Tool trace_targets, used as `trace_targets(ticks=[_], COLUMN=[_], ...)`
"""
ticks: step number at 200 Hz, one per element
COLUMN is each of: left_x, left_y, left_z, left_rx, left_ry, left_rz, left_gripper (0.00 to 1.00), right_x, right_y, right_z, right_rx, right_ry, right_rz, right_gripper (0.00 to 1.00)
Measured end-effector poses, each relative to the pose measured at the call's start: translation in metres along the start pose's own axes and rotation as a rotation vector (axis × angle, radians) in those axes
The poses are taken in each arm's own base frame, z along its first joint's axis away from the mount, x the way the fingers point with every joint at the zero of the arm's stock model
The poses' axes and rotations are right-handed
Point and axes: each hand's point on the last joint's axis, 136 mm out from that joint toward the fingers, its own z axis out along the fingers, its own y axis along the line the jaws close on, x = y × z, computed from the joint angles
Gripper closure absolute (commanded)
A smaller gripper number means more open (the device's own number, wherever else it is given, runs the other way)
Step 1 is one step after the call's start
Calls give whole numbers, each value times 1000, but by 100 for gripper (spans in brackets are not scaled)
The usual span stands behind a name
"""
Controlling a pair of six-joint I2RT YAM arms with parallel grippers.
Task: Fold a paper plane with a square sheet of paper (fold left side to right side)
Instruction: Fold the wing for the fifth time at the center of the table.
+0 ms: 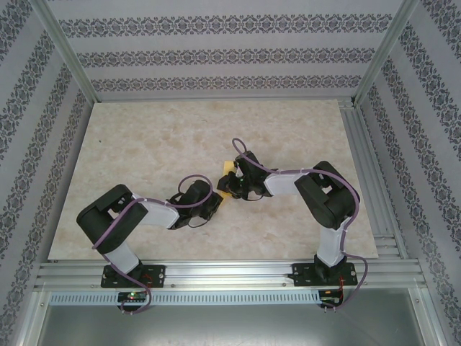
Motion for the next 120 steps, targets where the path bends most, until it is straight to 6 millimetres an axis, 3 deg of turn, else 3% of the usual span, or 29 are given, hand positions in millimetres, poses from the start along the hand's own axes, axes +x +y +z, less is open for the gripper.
trace_targets(ticks=[35,65,92,120], left_x=[0,0,0,0], left_y=[1,1,1,0], left_z=[0,0,0,1], left_rx=[-2,-6,-16,-32], left_ry=[0,0,-1,-3], left_rz=[-17,-19,-21,-22], left_gripper=[100,100,100,100], right_x=[-13,-28,-29,-20], right_y=[3,20,30,23], right_z=[-13,-34,-46,-47], right_rx=[-19,-60,-75,-54], right_ry=[-37,-94,-116,-100], right_rz=[4,-34,-71,-75], right_gripper=[69,71,77,82])
